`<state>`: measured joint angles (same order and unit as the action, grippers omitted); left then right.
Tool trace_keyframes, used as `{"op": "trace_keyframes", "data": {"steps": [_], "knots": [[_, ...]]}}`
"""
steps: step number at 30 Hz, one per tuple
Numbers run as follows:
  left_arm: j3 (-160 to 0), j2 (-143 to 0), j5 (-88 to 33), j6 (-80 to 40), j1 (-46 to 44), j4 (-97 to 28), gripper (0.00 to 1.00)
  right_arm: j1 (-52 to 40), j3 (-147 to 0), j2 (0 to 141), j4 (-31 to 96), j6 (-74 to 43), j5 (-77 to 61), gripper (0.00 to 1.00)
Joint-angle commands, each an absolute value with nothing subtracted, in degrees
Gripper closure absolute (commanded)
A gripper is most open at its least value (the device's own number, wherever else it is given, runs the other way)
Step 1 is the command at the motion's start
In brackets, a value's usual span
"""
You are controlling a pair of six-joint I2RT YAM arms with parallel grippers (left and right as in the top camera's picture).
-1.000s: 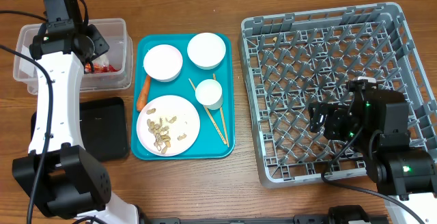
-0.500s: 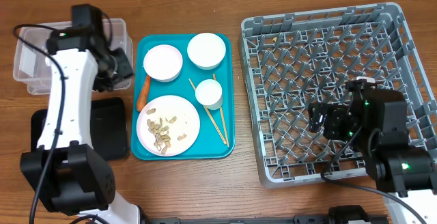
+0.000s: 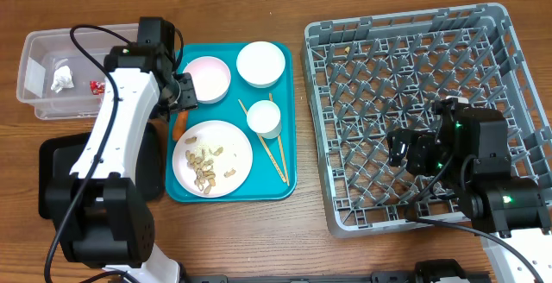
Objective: Sort waste into correct bins and load items into the dishwasher
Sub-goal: 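Grasp the orange carrot on the teal tray with the left gripper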
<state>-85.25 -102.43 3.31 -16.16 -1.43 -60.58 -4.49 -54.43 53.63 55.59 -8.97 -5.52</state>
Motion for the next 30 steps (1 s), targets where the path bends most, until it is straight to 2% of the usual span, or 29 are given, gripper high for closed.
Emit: {"op": "trace_keyframes", "data": {"steps": [1, 9, 23, 27, 28, 30], "knots": [[-80.0, -103.1, 5.0, -12.5, -1.5, -55.0, 0.48, -4.1, -56.0, 53.5, 55.5, -9.0, -5.0, 0.00], [-73.5, -103.5, 7.1, -10.6, -1.5, -43.7, 0.49, -4.1, -55.9, 53.5, 55.5, -9.0, -5.0, 0.00], [-73.3, -111.9, 8.3, -10.7, -1.5, -41.5, 0.51, -4.1, -55.9, 53.5, 56.1, -9.0, -5.0, 0.00], [-73.3, -114.0, 7.9, -10.7, -1.5, -41.6, 0.58, -4.1, -56.0, 53.5, 56.1, -9.0, -5.0, 0.00], [-73.3, -114.0, 7.9, -10.7, -1.5, -41.6, 0.64, -4.1, -56.0, 53.5, 56.1, -9.0, -5.0, 0.00], [-73.4, -113.6, 8.0, -10.7, -1.5, -41.5, 0.69, -4.1, -55.9, 53.5, 56.1, -9.0, -5.0, 0.00]]}}
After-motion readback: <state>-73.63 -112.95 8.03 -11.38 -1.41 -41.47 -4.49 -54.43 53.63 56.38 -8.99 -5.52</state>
